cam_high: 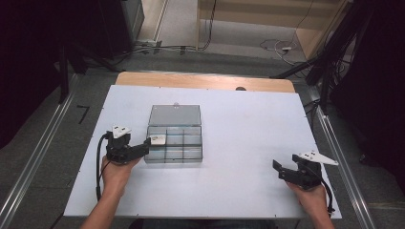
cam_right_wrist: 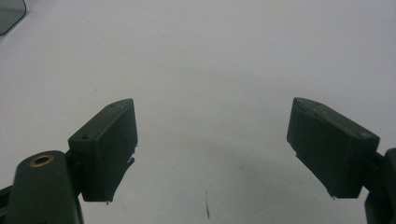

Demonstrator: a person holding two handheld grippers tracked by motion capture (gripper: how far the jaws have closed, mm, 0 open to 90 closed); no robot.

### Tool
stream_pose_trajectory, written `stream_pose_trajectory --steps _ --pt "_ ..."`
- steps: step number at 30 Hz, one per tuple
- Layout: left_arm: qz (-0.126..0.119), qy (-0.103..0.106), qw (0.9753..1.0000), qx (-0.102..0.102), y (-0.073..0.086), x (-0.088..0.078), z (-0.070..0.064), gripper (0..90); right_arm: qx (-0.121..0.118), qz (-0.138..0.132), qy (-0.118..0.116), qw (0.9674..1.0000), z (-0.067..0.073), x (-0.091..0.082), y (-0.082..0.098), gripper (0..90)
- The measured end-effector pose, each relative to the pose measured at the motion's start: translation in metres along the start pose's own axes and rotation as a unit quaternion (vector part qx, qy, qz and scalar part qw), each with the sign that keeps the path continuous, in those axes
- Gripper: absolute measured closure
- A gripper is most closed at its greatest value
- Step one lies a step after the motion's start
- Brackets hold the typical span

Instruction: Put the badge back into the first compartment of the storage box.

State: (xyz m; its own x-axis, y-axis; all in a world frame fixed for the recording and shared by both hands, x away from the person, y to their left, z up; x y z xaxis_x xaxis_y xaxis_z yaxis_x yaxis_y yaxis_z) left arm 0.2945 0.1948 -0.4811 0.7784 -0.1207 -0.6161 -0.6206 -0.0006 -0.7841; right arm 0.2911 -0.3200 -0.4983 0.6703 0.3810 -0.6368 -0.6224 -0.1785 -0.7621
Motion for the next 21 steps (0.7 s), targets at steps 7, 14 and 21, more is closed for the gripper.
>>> stream_pose_trajectory --steps 7,14,21 --pt "0.000 -0.001 1.0000 -0.002 0.0035 -0.0024 0.0041 23.4 0.000 -0.001 0.000 1.0000 -0.0002 -0.0001 0.0000 15.1" --pt "0.003 0.000 1.0000 -0.003 0.0073 -0.0033 0.0073 23.4 0.000 0.000 0.000 1.0000 0.0003 -0.0002 -0.0001 15.0" --pt "0.004 -0.001 1.0000 -0.001 0.0097 -0.0049 0.0086 23.4 -0.001 -0.001 -0.001 1.0000 -0.0001 -0.0004 -0.0001 15.1"
Point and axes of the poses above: each handheld gripper's, and its own axes: x roughly forward along the jaws, y roughly out of its underside, z roughly to its left, the point moved 3 cm from there along x, roughly forward along the jaws, and after that the axes turned 4 degrees about -y, right-handed, at the moved point
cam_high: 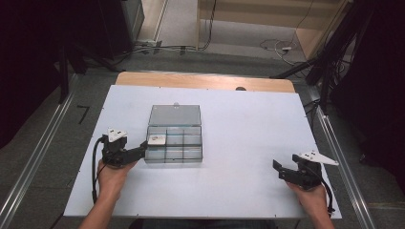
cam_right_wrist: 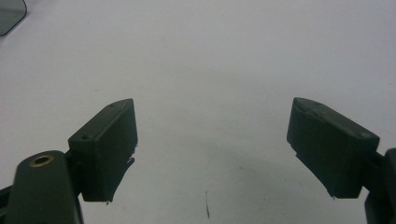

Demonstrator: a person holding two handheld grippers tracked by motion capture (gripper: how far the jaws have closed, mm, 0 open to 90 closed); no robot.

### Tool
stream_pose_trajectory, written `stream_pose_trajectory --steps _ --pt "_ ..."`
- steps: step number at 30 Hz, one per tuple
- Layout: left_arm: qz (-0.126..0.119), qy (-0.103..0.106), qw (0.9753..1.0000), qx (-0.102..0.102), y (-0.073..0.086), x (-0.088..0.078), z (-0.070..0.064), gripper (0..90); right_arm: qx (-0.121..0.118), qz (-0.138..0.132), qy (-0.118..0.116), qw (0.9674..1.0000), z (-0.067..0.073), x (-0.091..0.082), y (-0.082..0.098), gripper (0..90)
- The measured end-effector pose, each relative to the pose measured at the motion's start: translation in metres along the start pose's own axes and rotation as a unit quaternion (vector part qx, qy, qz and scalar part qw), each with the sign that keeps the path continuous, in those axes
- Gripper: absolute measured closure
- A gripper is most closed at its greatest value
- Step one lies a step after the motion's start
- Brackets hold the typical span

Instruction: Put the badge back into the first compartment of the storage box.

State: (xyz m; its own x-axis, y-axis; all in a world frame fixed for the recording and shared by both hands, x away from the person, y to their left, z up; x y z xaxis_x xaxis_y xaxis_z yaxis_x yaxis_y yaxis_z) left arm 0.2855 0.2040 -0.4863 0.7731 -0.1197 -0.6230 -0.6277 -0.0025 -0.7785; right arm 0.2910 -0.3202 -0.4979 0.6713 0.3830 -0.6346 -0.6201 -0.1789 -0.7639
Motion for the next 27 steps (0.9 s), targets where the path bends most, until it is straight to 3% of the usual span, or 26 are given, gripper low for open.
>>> stream_pose_trajectory --steps 27 --pt "0.014 -0.005 0.9999 -0.002 0.016 -0.008 0.009 22.3 0.001 -0.001 0.001 1.0000 0.000 0.000 -0.001 15.1"
Point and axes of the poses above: each handheld gripper's, and its own axes: x roughly forward along the jaws, y roughly out of its underside, z roughly to its left, the point moved 3 cm from there along x, roughly forward along the jaws, and after that the axes turned 4 degrees about -y, right-handed, at the moved point
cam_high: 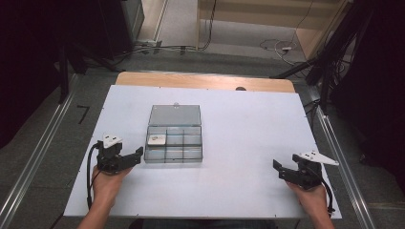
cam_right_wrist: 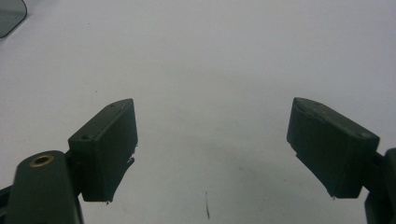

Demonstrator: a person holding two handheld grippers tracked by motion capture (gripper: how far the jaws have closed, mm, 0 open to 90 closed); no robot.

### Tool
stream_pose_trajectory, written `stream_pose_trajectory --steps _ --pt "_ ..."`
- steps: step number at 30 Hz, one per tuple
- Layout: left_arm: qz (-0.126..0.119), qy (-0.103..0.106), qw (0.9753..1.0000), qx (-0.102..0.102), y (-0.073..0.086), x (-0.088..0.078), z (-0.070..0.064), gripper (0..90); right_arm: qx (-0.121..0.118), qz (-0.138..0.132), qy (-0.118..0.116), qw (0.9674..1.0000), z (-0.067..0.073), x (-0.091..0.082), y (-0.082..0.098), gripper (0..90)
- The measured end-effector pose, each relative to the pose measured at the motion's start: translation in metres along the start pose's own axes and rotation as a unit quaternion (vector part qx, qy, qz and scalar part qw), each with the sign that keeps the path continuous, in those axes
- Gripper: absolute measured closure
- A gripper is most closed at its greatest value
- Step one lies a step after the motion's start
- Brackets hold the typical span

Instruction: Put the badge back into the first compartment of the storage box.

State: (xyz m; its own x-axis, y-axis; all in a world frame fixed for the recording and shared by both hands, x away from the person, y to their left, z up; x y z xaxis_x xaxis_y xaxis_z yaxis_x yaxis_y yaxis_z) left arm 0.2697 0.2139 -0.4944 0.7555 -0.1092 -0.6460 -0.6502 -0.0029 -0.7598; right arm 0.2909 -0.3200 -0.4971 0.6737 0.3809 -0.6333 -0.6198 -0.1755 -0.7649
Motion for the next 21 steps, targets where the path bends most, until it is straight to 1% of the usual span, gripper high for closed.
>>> stream_pose_trajectory --steps 8,13,21 --pt "-0.003 -0.002 1.0000 0.002 0.002 -0.005 0.002 22.2 0.001 0.001 0.000 1.0000 0.001 0.001 0.000 15.0" --pt "-0.004 -0.004 1.0000 0.000 0.004 -0.007 0.004 22.3 -0.002 0.001 -0.001 1.0000 0.001 0.001 0.000 15.0" --pt "-0.002 -0.007 1.0000 0.001 0.013 -0.010 0.006 22.3 -0.001 0.001 0.000 1.0000 0.001 0.000 0.000 15.1"
Point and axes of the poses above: each handheld gripper's, and its own axes: x roughly forward along the jaws, y roughly out of its underside, z roughly to its left, the point moved 3 cm from there along x, roughly forward along the jaws, and after that the axes turned 4 degrees about -y, right-handed, at the moved point
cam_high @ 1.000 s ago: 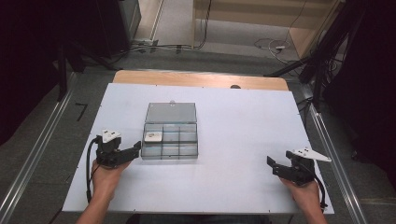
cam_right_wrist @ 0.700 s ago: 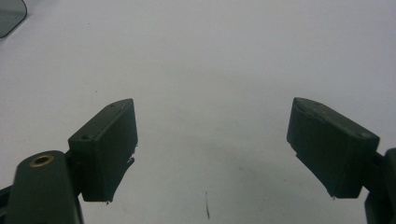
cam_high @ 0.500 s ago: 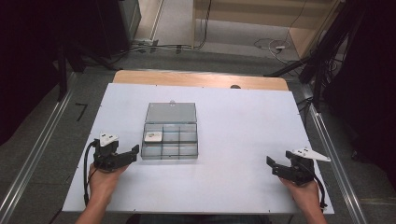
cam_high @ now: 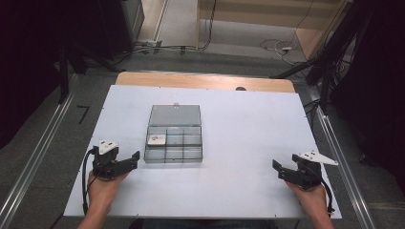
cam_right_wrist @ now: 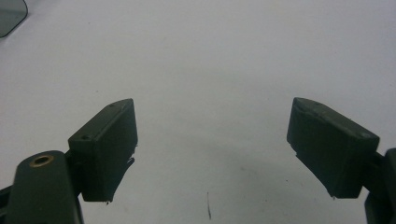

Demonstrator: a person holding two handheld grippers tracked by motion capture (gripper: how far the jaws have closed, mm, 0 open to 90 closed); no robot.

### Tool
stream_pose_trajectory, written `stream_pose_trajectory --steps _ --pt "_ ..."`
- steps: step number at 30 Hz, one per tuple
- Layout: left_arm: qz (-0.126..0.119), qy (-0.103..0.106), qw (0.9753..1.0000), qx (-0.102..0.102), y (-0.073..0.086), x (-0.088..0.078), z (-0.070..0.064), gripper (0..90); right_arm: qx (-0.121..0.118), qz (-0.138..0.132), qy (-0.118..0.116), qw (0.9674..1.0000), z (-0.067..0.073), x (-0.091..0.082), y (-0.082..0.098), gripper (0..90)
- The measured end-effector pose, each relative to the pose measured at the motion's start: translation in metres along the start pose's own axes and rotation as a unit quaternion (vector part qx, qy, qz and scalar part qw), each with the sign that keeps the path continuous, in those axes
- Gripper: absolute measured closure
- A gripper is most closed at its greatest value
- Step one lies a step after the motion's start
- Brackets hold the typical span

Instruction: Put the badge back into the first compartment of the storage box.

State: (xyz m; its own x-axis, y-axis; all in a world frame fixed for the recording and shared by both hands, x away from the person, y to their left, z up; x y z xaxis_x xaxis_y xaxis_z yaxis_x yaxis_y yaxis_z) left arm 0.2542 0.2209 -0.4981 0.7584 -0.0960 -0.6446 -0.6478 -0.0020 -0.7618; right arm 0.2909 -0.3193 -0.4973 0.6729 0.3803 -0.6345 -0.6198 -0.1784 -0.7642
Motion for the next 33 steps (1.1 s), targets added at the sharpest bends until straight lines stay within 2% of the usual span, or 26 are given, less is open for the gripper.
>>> stream_pose_trajectory --steps 17,33 --pt "0.000 -0.009 0.9999 -0.009 0.010 -0.008 0.017 22.3 0.000 -0.001 0.001 1.0000 -0.001 -0.001 0.000 15.0" --pt "-0.008 -0.004 0.9999 -0.012 0.014 -0.018 0.018 22.3 0.000 -0.003 0.000 1.0000 -0.001 -0.002 0.000 15.0"
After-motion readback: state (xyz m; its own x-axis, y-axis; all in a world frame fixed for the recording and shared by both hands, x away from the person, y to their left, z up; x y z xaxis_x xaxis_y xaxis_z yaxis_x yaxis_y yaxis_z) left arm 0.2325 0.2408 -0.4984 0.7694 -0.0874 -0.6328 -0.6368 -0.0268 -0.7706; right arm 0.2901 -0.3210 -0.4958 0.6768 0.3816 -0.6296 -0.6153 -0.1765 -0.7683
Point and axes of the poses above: each handheld gripper's, and its own axes: x roughly forward along the jaws, y roughly out of its underside, z roughly to its left, the point moved 3 cm from there along x, roughly forward along the jaws, and after that the axes turned 4 degrees about -y, right-handed, at the moved point
